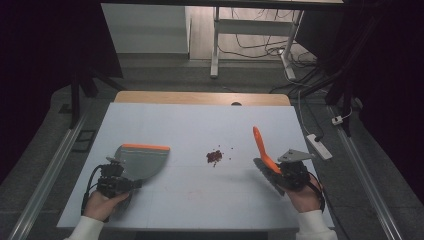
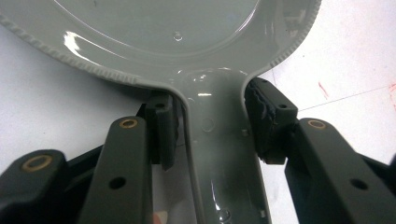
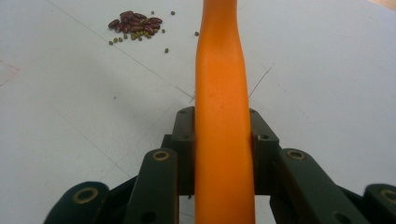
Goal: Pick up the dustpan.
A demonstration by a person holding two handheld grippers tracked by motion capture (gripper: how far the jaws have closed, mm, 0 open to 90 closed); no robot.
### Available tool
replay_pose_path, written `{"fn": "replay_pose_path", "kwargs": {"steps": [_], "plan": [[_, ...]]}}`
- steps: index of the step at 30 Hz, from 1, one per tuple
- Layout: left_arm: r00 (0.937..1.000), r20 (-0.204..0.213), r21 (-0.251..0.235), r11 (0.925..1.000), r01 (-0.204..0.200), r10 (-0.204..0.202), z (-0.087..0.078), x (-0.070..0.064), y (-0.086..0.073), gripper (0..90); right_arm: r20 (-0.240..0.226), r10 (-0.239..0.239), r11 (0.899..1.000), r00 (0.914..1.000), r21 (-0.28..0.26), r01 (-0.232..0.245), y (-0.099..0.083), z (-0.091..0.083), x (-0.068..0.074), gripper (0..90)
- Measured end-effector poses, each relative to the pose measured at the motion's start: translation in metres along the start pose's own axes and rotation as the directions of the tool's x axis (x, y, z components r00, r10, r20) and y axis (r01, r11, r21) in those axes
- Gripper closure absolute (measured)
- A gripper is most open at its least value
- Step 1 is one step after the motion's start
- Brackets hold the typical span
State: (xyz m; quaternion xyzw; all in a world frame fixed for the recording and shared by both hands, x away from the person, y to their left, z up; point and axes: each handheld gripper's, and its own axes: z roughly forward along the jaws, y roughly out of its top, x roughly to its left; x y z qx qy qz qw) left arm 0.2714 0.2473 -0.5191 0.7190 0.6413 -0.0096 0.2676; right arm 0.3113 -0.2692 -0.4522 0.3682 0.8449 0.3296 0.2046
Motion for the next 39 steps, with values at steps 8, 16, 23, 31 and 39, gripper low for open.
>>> {"fn": "replay_pose_path", "kwargs": {"steps": [8, 16, 23, 31, 39], "plan": [[0.9998, -0.004, -0.022, 0.9996, 0.020, -0.020, -0.003, 0.003, 0.000, 60.7, 0.000, -0.003, 1.000, 1.0000, 0.002, 0.003, -0.001, 0.000, 0.000, 70.3], [0.9998, 0.007, -0.038, 0.9991, 0.019, -0.018, -0.005, 0.004, 0.000, 61.4, 0.003, -0.004, 1.000, 1.0000, 0.003, 0.004, -0.001, 0.000, -0.001, 70.3], [1.0000, 0.008, -0.066, 0.9978, 0.006, -0.005, -0.008, 0.005, 0.000, 61.5, 0.002, -0.006, 1.000, 1.0000, 0.000, 0.006, -0.001, 0.000, 0.000, 70.3], [0.9992, 0.026, -0.117, 0.9927, -0.028, 0.032, -0.013, 0.006, -0.001, 61.6, 0.004, -0.005, 1.000, 1.0000, -0.003, 0.005, -0.001, 0.000, -0.001, 70.3], [0.9927, 0.066, -0.168, 0.9818, -0.089, 0.101, -0.011, 0.006, 0.007, 61.5, -0.009, 0.014, 1.000, 0.9999, -0.023, -0.014, 0.003, 0.001, -0.003, 70.3]]}}
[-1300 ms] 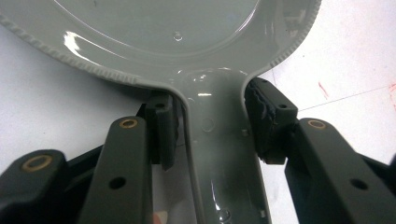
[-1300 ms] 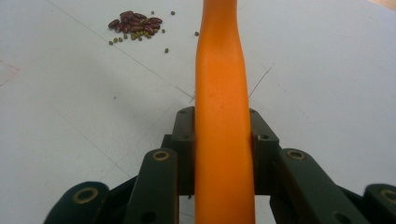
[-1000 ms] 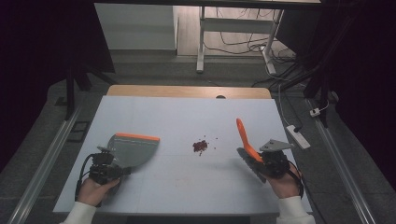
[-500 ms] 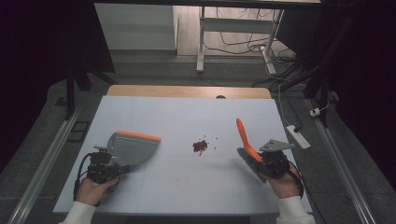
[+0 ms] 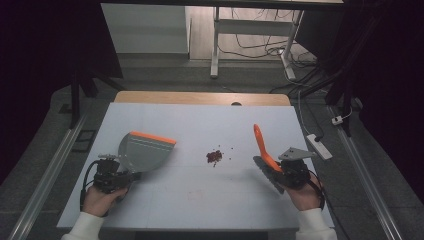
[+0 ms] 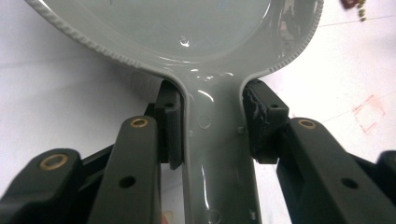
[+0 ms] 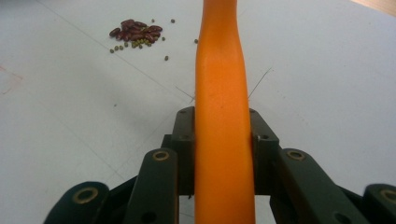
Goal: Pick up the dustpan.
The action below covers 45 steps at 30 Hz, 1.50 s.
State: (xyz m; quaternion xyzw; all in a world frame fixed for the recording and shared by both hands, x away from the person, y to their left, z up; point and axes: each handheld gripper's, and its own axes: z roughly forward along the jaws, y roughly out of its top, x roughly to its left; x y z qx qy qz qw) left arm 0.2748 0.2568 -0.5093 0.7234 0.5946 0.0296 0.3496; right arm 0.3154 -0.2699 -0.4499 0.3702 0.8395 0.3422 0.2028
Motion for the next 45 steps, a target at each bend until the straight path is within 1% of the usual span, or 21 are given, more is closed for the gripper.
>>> {"fn": "replay_pose_path", "kwargs": {"steps": [2, 6, 7, 12, 15, 16, 18, 24, 25, 28, 29, 30, 31, 32, 33, 34, 35, 37, 39, 42, 45], "plan": [[0.9998, 0.018, -0.011, 0.9999, -0.010, 0.010, -0.001, 0.001, 0.001, 61.5, -0.002, 0.000, 1.000, 1.0000, -0.004, 0.000, 0.000, 0.000, 0.000, 70.3], [0.9965, 0.080, -0.038, 0.9991, -0.019, 0.022, -0.001, 0.004, 0.005, 61.5, -0.006, 0.002, 1.000, 1.0000, -0.020, -0.002, 0.002, -0.002, 0.000, 70.3], [0.9960, 0.085, -0.052, 0.9983, -0.026, 0.030, -0.001, 0.004, 0.006, 61.5, -0.006, 0.003, 1.000, 1.0000, -0.027, -0.003, 0.003, -0.003, 0.000, 70.3], [0.9931, 0.109, -0.062, 0.9974, -0.036, 0.043, 0.001, 0.008, 0.007, 61.5, -0.020, -0.001, 0.999, 0.9998, -0.047, 0.000, 0.007, -0.006, 0.003, 70.4], [0.9935, 0.104, -0.072, 0.9967, -0.038, 0.045, 0.001, 0.008, 0.007, 61.5, -0.024, -0.009, 0.999, 0.9997, -0.052, 0.007, 0.008, -0.006, 0.004, 70.3], [0.9920, 0.111, -0.078, 0.9956, -0.052, 0.061, 0.001, 0.008, 0.006, 61.5, -0.027, -0.004, 0.999, 0.9996, -0.053, 0.002, 0.008, -0.006, 0.005, 70.4], [0.9913, 0.114, -0.081, 0.9951, -0.056, 0.065, 0.001, 0.008, 0.006, 61.5, -0.030, -0.003, 0.999, 0.9995, -0.053, 0.002, 0.008, -0.005, 0.006, 70.3], [0.9837, 0.147, -0.110, 0.9899, -0.088, 0.104, -0.002, 0.004, 0.008, 61.5, -0.041, 0.002, 0.998, 0.9992, -0.061, -0.004, 0.011, -0.003, 0.008, 70.3], [0.9837, 0.147, -0.110, 0.9899, -0.088, 0.104, -0.002, 0.004, 0.008, 61.5, -0.040, 0.002, 0.998, 0.9992, -0.062, -0.004, 0.011, -0.003, 0.008, 70.3], [0.9765, 0.165, -0.116, 0.9859, -0.120, 0.138, -0.002, 0.003, 0.007, 61.5, -0.036, 0.005, 0.998, 0.9994, -0.059, -0.007, 0.011, -0.002, 0.007, 70.3], [0.9700, 0.182, -0.118, 0.9830, -0.141, 0.161, -0.002, 0.001, 0.008, 61.5, -0.035, 0.008, 0.998, 0.9994, -0.059, -0.010, 0.011, -0.002, 0.007, 70.3], [0.9700, 0.182, -0.118, 0.9830, -0.141, 0.161, -0.002, 0.001, 0.008, 61.5, -0.034, 0.012, 0.998, 0.9994, -0.061, -0.014, 0.012, -0.002, 0.007, 70.3], [0.9658, 0.191, -0.121, 0.9806, -0.154, 0.175, -0.002, -0.001, 0.008, 61.5, -0.034, 0.017, 0.998, 0.9993, -0.063, -0.019, 0.012, -0.002, 0.007, 70.3], [0.9575, 0.207, -0.129, 0.9758, -0.177, 0.201, -0.002, -0.004, 0.009, 61.5, -0.035, 0.019, 0.998, 0.9992, -0.067, -0.021, 0.013, -0.002, 0.007, 70.4], [0.9575, 0.207, -0.129, 0.9758, -0.177, 0.201, -0.002, -0.004, 0.009, 61.5, -0.035, 0.016, 0.997, 0.9993, -0.069, -0.018, 0.013, -0.002, 0.006, 70.4], [0.9505, 0.211, -0.132, 0.9702, -0.203, 0.228, -0.001, -0.007, 0.009, 61.5, -0.035, 0.018, 0.997, 0.9992, -0.071, -0.020, 0.014, -0.002, 0.007, 70.3], [0.9505, 0.211, -0.132, 0.9702, -0.203, 0.228, -0.001, -0.007, 0.009, 61.5, -0.035, 0.018, 0.997, 0.9992, -0.071, -0.020, 0.014, -0.002, 0.007, 70.3], [0.9430, 0.216, -0.129, 0.9647, -0.230, 0.253, 0.001, -0.012, 0.010, 61.6, -0.038, 0.009, 0.997, 0.9992, -0.073, -0.011, 0.016, 0.000, 0.006, 70.3], [0.9416, 0.215, -0.129, 0.9632, -0.236, 0.259, 0.001, -0.013, 0.011, 61.5, -0.038, 0.006, 0.997, 0.9993, -0.071, -0.008, 0.017, 0.002, 0.006, 70.4], [0.9359, 0.215, -0.123, 0.9585, -0.257, 0.279, 0.004, -0.017, 0.013, 61.6, -0.038, 0.006, 0.998, 0.9993, -0.069, -0.008, 0.018, 0.005, 0.005, 70.4], [0.9272, 0.221, -0.119, 0.9521, -0.282, 0.302, 0.007, -0.020, 0.015, 61.5, -0.039, 0.012, 0.998, 0.9992, -0.067, -0.014, 0.019, 0.007, 0.004, 70.3]]}}
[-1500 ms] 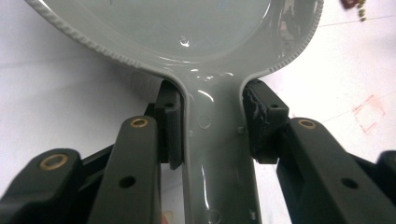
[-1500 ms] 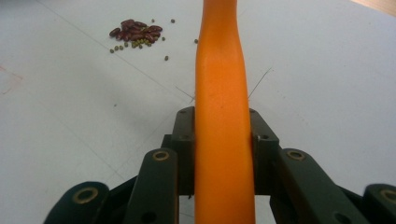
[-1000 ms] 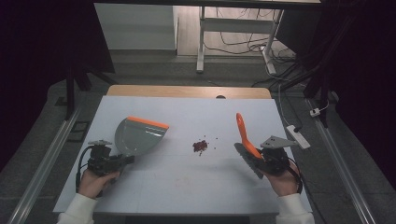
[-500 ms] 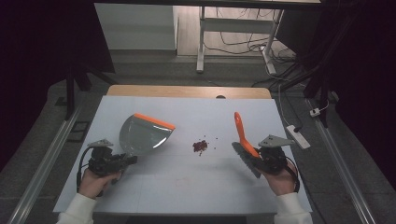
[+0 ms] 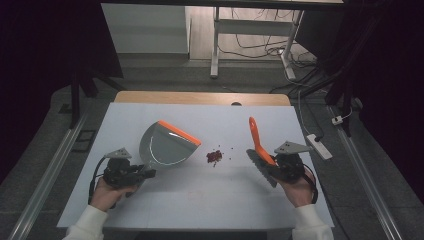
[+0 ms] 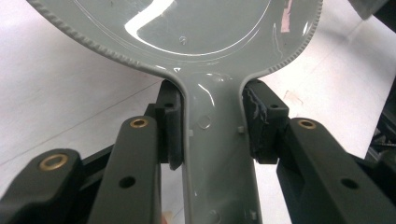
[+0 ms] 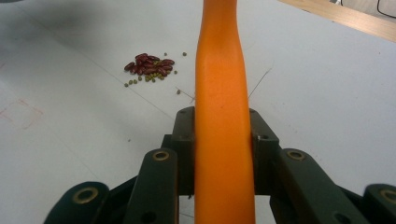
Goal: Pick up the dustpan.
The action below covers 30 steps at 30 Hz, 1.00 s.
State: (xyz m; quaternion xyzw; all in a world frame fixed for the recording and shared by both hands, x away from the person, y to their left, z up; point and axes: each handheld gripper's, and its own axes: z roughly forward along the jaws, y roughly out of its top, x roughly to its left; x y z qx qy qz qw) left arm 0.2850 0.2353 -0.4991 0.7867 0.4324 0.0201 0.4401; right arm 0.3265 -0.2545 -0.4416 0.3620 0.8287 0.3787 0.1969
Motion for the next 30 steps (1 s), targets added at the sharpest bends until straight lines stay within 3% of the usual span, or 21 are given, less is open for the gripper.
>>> {"fn": "replay_pose_path", "kwargs": {"steps": [10, 21, 30], "plan": [[0.9959, 0.052, 0.045, 0.9961, -0.076, 0.074, 0.008, 0.000, 0.012, 61.5, 0.001, -0.006, 1.000, 1.0000, -0.020, 0.006, 0.018, 0.010, -0.003, 70.4], [0.9965, 0.050, 0.069, 0.9951, -0.070, 0.066, 0.012, 0.008, 0.024, 61.5, -0.003, 0.008, 0.999, 1.0000, -0.039, -0.008, 0.032, 0.022, -0.006, 70.4], [0.9922, 0.052, 0.108, 0.9871, -0.119, 0.114, 0.006, 0.000, 0.020, 61.5, -0.024, -0.005, 0.999, 0.9997, -0.037, 0.004, 0.040, 0.034, -0.003, 70.4]]}}
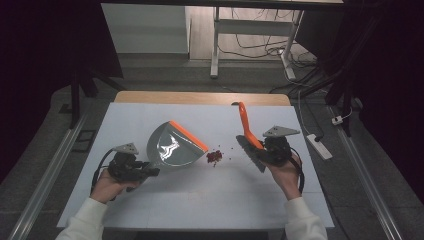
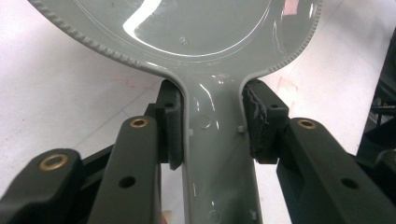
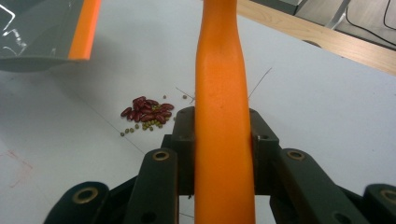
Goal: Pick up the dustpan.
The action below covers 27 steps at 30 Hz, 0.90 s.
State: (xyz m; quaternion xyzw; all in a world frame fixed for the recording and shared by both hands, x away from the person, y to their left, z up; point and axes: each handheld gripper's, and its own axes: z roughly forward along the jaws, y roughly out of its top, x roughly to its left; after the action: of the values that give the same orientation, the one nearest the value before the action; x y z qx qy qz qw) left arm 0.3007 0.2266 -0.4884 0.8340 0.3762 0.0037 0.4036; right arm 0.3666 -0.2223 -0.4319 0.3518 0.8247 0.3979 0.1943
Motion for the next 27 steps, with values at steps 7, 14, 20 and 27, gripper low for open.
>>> {"fn": "replay_pose_path", "kwargs": {"steps": [7, 14, 20, 27], "plan": [[0.9992, 0.017, 0.038, 0.9986, -0.036, 0.035, 0.005, -0.002, -0.002, 61.5, -0.011, 0.002, 1.000, 0.9999, -0.003, -0.002, 0.007, 0.011, -0.001, 70.4], [0.9978, 0.040, 0.108, 0.9925, -0.056, 0.052, 0.019, -0.007, 0.000, 61.5, -0.008, -0.007, 1.000, 0.9999, 0.014, 0.008, 0.016, 0.029, -0.006, 70.4], [0.9934, 0.090, 0.138, 0.9869, -0.084, 0.072, 0.025, -0.011, 0.000, 61.5, -0.001, -0.017, 0.999, 0.9999, 0.037, 0.017, 0.018, 0.043, -0.009, 70.3], [0.9903, 0.109, 0.169, 0.9803, -0.103, 0.085, 0.035, -0.016, 0.000, 61.5, 0.005, -0.020, 0.999, 0.9998, 0.045, 0.020, 0.020, 0.049, -0.012, 70.4]]}}
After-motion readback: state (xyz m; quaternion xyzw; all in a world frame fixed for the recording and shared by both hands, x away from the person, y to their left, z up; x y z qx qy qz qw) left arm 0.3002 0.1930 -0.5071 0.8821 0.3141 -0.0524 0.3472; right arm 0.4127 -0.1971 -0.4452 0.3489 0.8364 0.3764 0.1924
